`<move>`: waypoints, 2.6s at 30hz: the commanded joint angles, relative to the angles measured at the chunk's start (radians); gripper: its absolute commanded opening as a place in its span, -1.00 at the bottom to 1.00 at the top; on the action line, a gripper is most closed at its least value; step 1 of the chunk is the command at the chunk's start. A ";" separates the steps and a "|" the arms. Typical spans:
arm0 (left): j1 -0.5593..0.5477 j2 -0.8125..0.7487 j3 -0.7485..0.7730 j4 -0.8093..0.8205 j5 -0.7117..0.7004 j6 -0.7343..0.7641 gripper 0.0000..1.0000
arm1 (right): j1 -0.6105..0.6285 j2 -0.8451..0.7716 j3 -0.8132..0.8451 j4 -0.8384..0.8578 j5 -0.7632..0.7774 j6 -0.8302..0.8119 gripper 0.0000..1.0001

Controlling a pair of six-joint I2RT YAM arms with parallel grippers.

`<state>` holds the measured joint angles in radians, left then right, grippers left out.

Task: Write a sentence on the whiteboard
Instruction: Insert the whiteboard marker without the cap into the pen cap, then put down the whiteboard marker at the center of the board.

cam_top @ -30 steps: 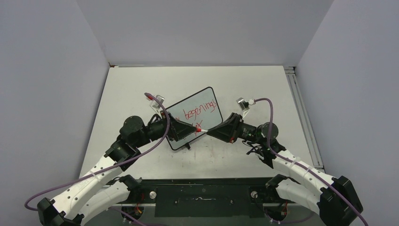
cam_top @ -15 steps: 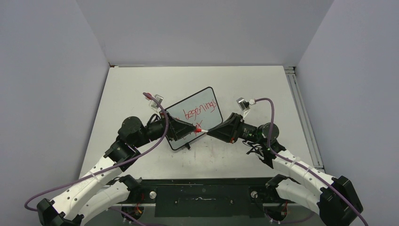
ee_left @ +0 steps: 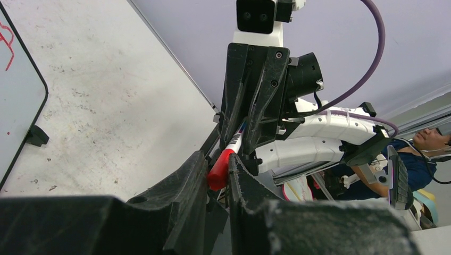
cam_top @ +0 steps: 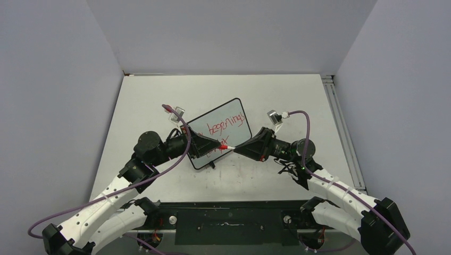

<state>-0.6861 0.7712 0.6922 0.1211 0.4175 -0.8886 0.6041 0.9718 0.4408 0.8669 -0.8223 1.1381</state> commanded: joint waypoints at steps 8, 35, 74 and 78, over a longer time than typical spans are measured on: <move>-0.001 -0.003 -0.009 0.084 0.046 0.002 -1.00 | 0.011 -0.001 -0.021 0.092 0.050 -0.013 -0.89; -0.105 0.023 -0.022 0.120 0.052 0.018 -1.00 | 0.068 0.078 -0.015 0.252 0.091 0.022 -0.89; 0.527 -0.154 0.047 -0.561 -0.556 0.593 0.93 | -0.171 -0.063 -0.044 -0.925 0.996 -0.478 -0.87; 0.529 -0.173 0.036 -0.550 -0.558 0.586 0.92 | -0.189 -0.004 -0.055 -0.895 0.990 -0.480 -0.86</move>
<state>-0.1661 0.6254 0.7197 -0.5030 -0.0986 -0.3069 0.4305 0.9310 0.3843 -0.1543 0.1848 0.6685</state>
